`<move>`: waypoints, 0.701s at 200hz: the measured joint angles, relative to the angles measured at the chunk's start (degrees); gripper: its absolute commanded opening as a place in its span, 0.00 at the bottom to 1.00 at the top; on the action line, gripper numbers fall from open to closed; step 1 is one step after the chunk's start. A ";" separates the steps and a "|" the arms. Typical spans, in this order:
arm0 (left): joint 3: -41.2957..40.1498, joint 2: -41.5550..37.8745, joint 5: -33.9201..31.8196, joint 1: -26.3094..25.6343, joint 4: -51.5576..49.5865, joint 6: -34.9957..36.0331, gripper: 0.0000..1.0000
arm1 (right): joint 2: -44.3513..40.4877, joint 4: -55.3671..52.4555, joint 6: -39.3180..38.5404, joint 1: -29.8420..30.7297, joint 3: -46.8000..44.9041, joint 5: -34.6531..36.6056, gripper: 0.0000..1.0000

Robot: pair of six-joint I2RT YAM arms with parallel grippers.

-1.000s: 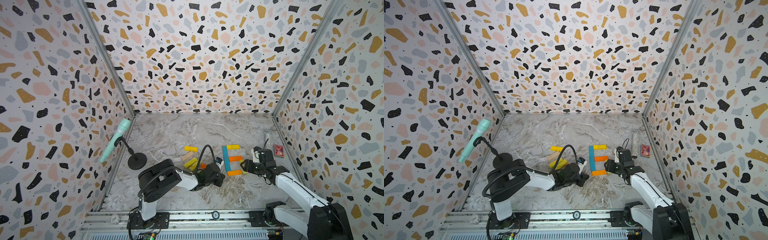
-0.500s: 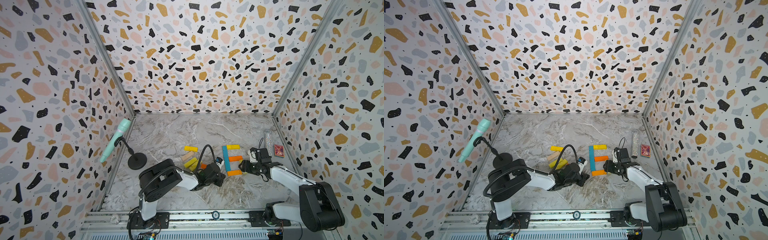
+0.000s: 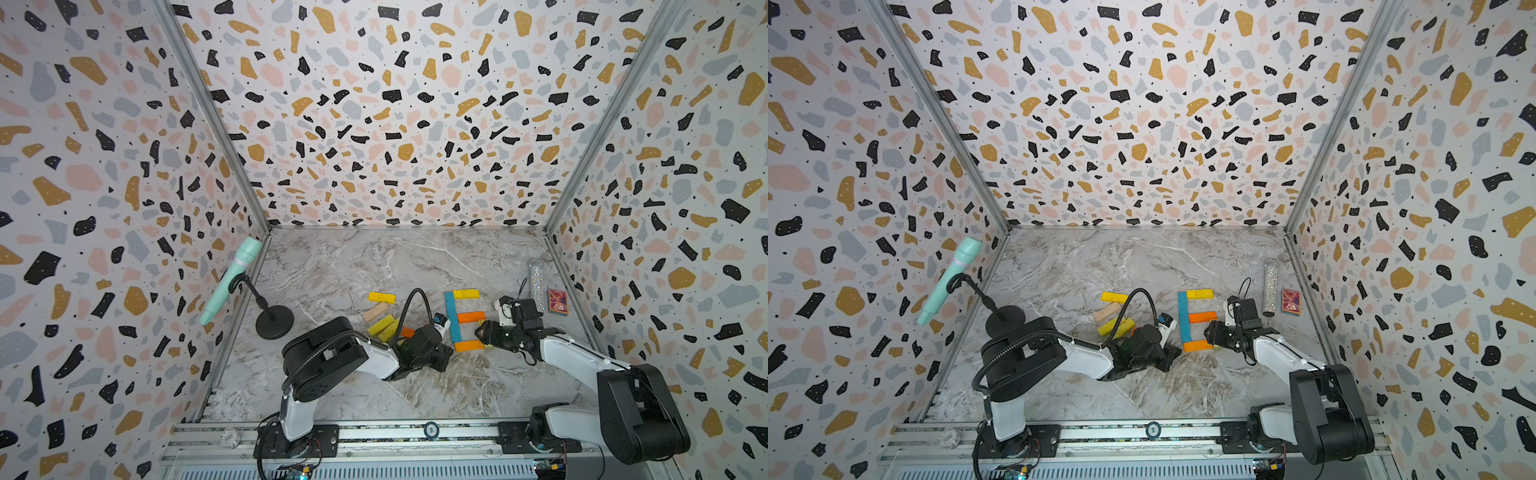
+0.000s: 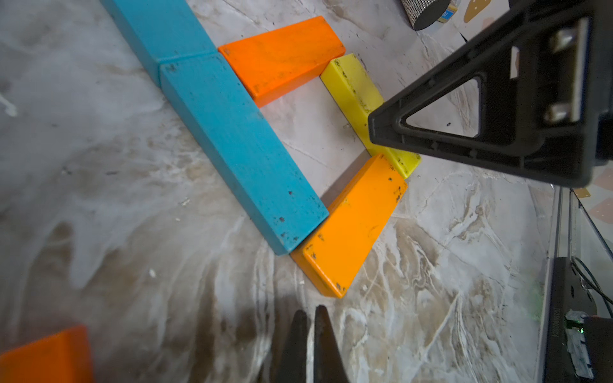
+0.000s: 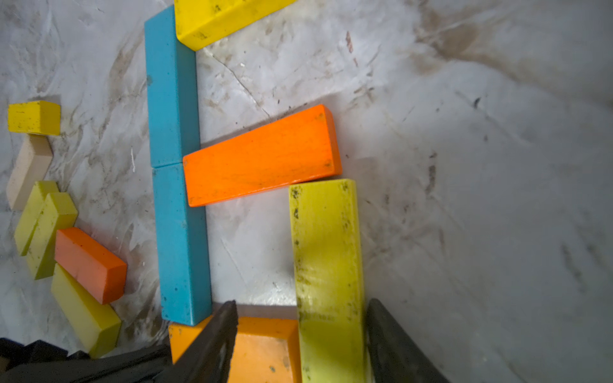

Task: Assemble the number 6 with building blocks
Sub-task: Adjust the building block at the center of the board.

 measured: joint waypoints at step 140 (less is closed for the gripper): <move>-0.02 0.00 -0.07 0.66 0.00 0.00 0.00 | -0.02 2.40 0.90 0.59 -0.96 -0.98 0.63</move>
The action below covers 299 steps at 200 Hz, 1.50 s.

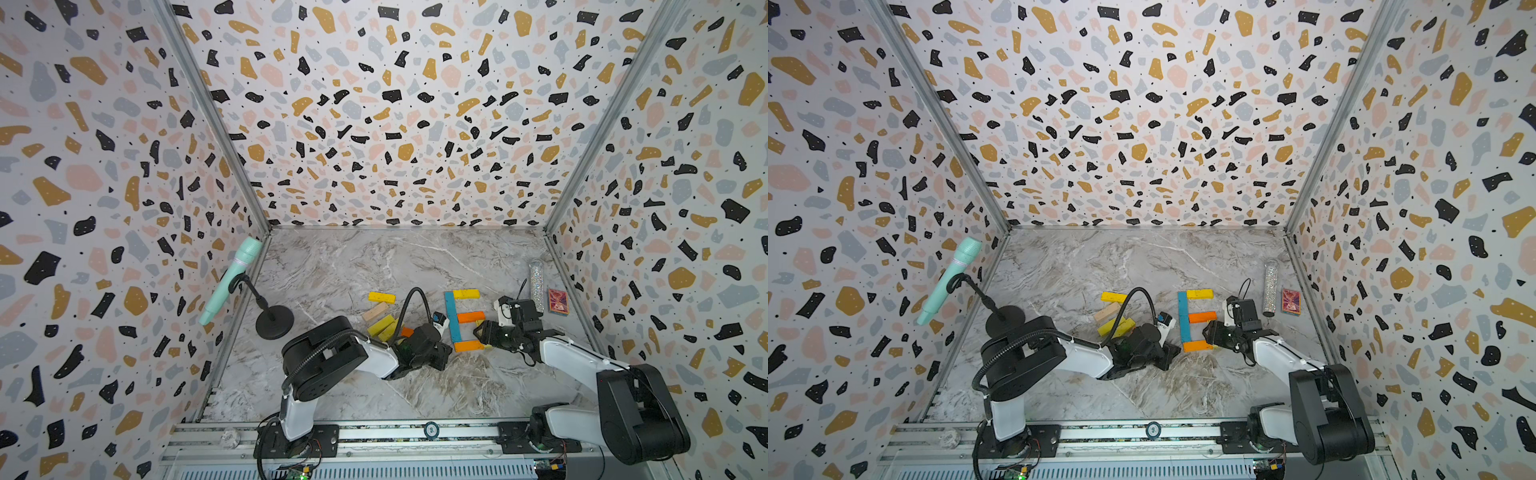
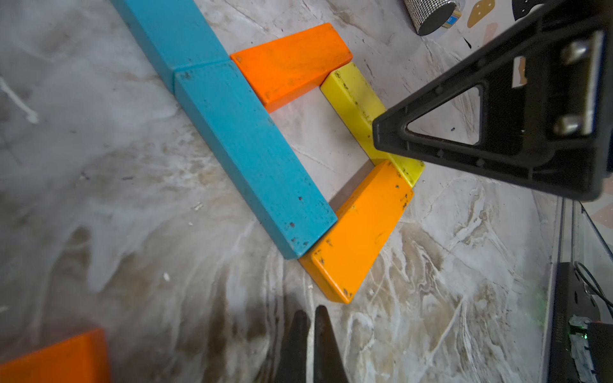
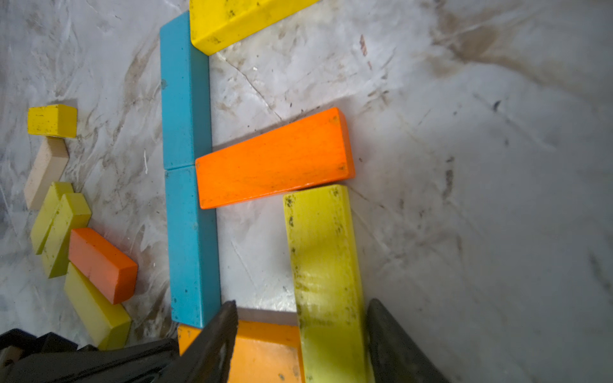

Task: Assemble the number 6 with building blocks
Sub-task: Adjust the building block at the center of the board.

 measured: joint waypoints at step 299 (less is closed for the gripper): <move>-0.09 0.33 -0.09 0.46 0.90 -0.07 0.00 | -4.31 0.70 3.34 0.09 -3.23 0.44 0.65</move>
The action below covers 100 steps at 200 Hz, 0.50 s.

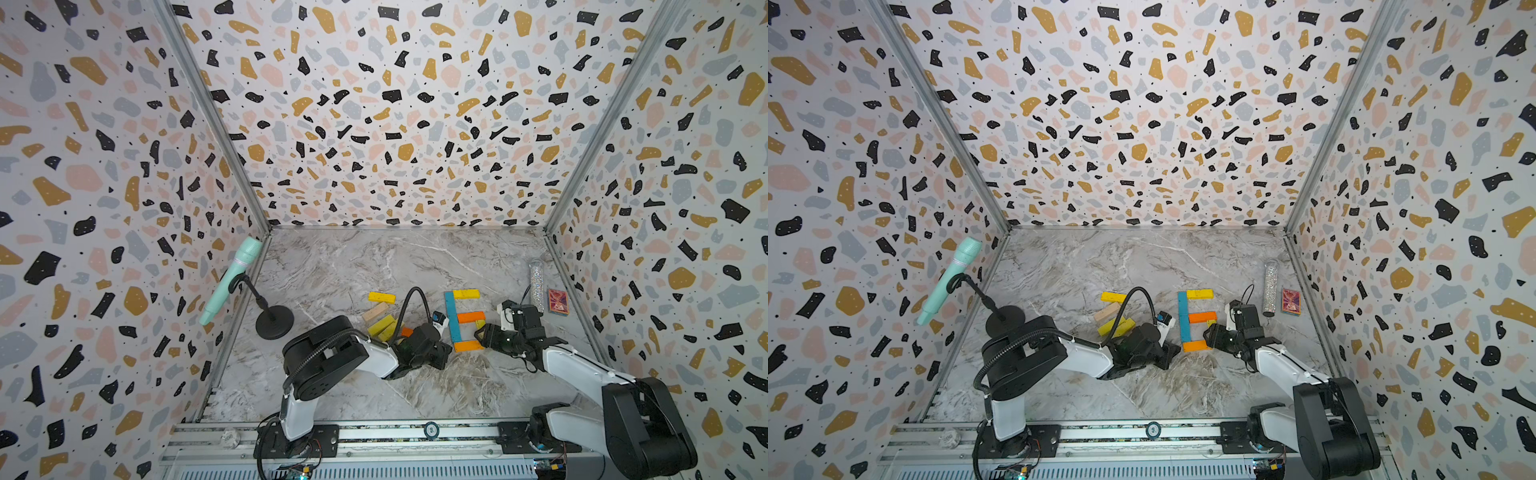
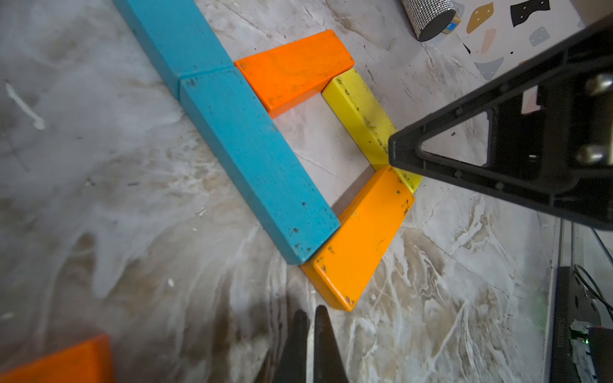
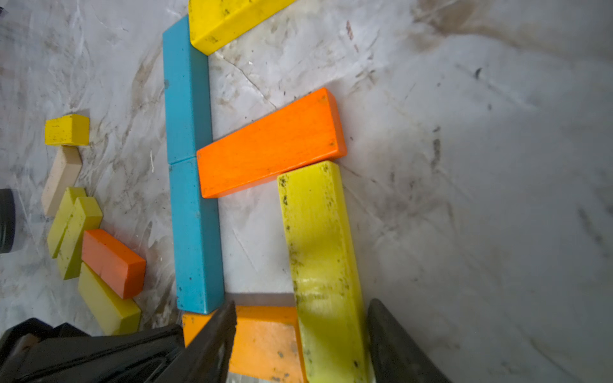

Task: Assemble the number 6 with building blocks
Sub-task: Adjust the building block at the center of the board.

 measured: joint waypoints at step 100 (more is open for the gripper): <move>2.38 -2.23 -3.26 3.48 -8.83 2.01 0.00 | 12.94 -1.42 -7.39 -4.63 16.85 -0.68 0.67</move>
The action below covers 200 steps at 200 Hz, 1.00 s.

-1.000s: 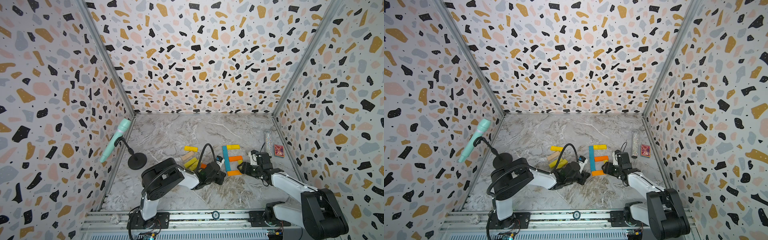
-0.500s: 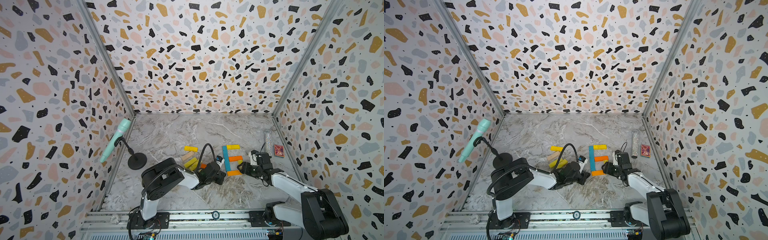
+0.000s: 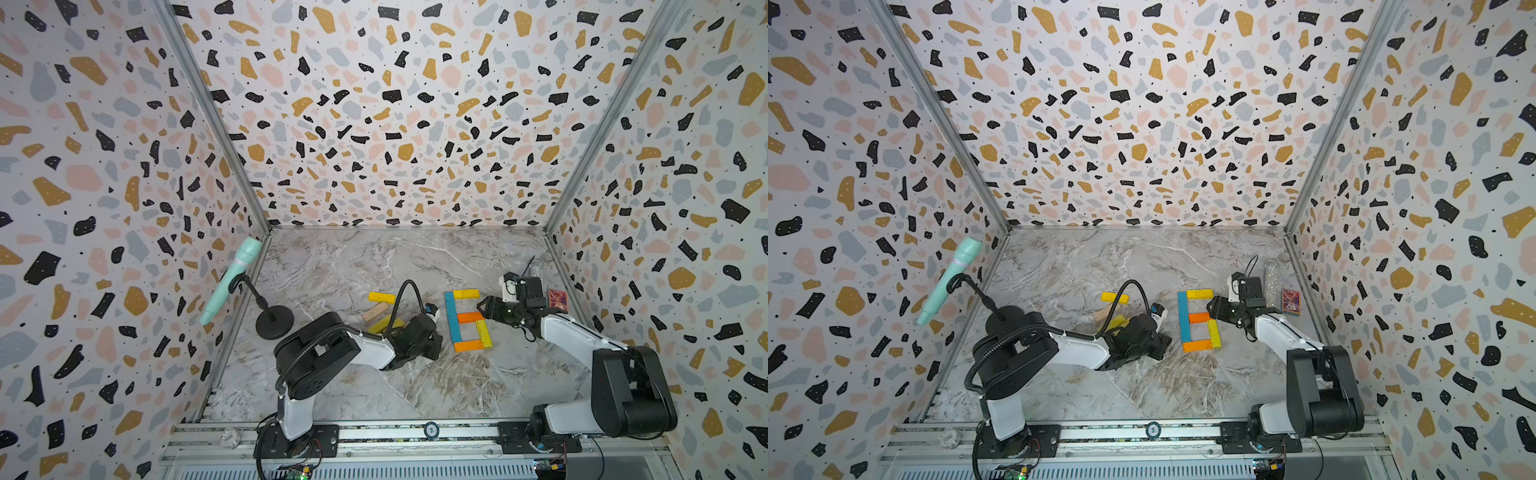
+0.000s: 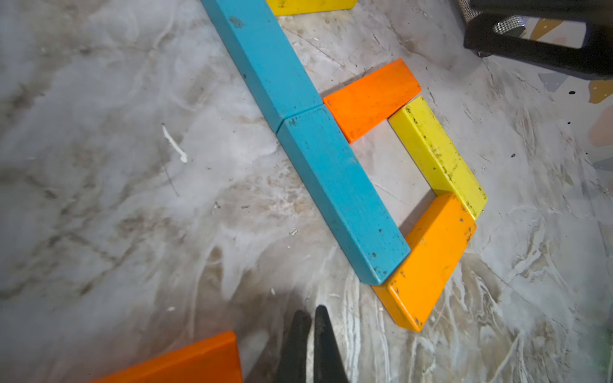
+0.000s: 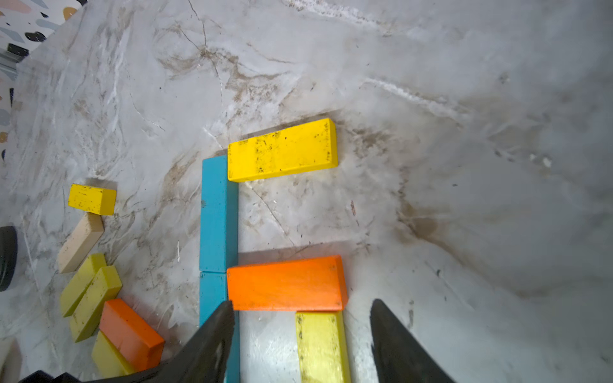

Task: Assemble the number 6 with building blocks
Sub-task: Adjust the building block at the center of the board.

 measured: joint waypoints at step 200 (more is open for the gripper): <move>1.60 1.01 -0.66 0.74 -1.38 2.19 0.00 | 9.29 4.94 -1.03 1.22 1.16 -3.80 0.68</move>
